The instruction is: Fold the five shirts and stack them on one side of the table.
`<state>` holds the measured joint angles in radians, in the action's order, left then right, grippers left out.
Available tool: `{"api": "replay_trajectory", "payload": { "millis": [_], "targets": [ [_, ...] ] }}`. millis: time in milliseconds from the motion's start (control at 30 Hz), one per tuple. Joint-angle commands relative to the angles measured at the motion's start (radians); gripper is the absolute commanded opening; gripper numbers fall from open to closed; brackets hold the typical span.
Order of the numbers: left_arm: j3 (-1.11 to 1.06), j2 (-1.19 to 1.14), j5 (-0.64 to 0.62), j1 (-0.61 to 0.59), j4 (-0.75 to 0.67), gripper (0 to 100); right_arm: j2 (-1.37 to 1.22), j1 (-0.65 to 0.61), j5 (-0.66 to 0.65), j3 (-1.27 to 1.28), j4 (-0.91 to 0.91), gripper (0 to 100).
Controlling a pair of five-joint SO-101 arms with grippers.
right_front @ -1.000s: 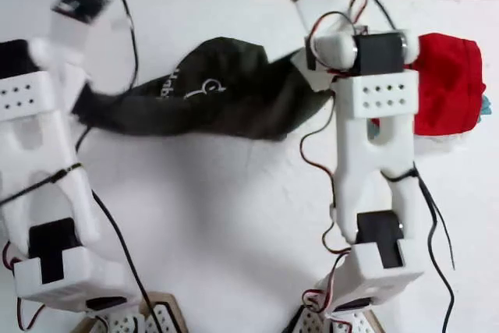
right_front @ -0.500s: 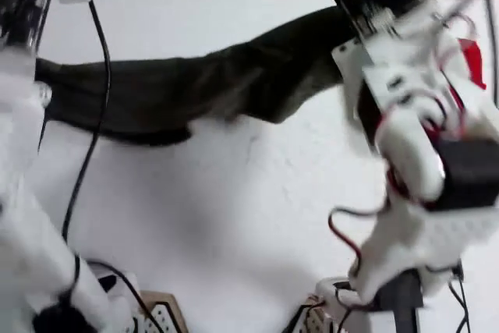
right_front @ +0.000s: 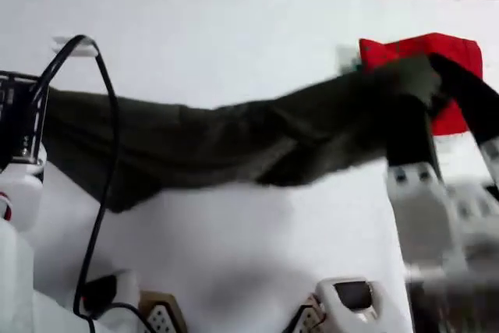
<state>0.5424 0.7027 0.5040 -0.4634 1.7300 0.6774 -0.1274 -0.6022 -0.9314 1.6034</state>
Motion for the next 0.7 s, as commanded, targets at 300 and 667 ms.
{"api": "replay_trajectory", "payload": {
  "millis": [300,667],
  "targets": [
    [0.013,-0.011,-0.009,-0.006,-0.061,3,0.019,0.105,0.003,0.118,-0.104,1.8],
    [-0.286,-0.255,-0.008,0.02,-0.443,3,-0.225,0.001,-0.006,0.671,-0.539,1.8]
  ]
}}
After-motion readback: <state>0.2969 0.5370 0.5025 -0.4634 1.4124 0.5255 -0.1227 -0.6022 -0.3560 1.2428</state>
